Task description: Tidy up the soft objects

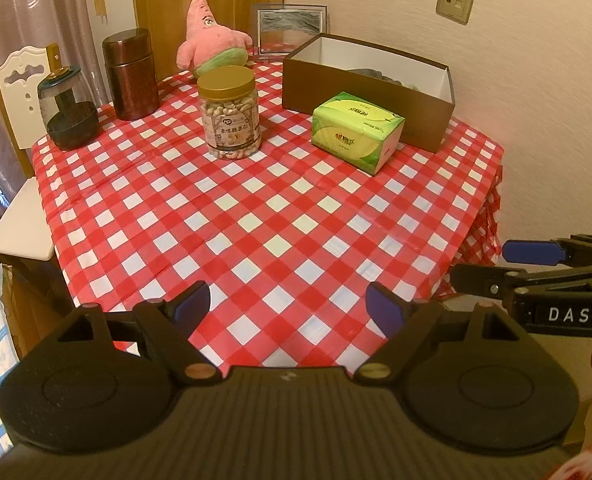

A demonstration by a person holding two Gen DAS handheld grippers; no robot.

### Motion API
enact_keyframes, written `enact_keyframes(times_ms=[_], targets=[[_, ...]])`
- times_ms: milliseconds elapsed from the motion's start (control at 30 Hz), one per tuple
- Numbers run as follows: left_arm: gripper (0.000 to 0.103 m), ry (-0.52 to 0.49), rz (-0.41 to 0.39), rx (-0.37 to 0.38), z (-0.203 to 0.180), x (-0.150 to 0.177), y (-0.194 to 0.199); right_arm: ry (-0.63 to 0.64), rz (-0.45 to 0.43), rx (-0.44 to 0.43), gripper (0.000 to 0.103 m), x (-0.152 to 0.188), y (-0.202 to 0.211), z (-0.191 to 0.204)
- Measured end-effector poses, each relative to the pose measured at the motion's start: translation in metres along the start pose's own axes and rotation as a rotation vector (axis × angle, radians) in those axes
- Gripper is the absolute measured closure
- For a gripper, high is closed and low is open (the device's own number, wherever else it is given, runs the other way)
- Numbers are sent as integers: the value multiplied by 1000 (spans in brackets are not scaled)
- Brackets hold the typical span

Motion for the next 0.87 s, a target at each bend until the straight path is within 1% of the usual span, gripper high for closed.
enact_keyframes(times_ms=[867], targets=[[19, 2, 2, 2, 0, 0, -3, 2, 5, -1, 28, -3, -3, -2]])
Point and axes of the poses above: each gripper's, at about its wrist camera, not at the fingertips, and y roughly against the way its jaws point, z to its left, x to its underside, the point moved 9 cm from there along -y, roughly the way its jaws point, and after that the axes turned 15 degrees about -y, right-handed, at the moved point
